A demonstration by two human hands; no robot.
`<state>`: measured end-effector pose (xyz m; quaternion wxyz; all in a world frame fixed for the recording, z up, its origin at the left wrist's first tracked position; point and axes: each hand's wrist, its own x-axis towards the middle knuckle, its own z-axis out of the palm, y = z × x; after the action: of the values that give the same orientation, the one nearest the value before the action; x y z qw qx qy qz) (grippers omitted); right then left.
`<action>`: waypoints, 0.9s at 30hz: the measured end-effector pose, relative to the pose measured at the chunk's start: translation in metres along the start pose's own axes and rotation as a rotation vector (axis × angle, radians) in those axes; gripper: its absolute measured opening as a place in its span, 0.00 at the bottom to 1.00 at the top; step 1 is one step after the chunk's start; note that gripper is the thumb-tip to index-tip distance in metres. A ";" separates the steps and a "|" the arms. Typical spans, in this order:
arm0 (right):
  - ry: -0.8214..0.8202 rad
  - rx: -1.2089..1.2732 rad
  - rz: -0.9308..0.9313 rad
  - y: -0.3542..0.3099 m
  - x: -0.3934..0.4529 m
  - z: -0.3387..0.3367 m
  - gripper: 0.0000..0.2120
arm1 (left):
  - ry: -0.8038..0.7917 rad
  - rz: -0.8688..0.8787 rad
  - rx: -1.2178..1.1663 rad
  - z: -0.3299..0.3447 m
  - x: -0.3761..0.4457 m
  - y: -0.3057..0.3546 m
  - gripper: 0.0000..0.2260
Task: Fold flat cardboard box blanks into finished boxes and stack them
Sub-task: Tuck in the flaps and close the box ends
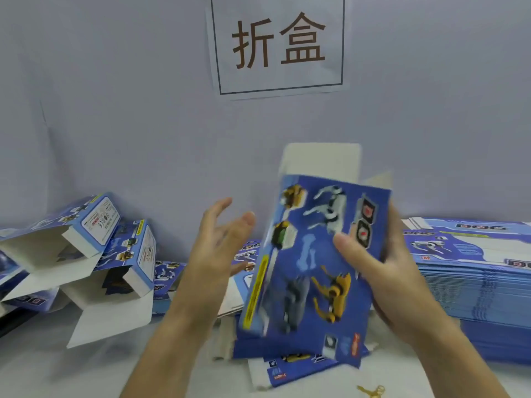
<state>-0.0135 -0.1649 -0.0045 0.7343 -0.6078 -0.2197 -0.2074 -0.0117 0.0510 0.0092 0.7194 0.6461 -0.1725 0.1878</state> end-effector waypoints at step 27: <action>-0.018 0.013 0.028 0.003 -0.006 0.034 0.27 | 0.077 0.047 -0.115 0.030 -0.014 -0.010 0.22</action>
<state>-0.0194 -0.1307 -0.0049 0.7392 -0.6078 -0.2192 -0.1899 -0.0193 0.0197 -0.0033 0.7567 0.5920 -0.1703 0.2191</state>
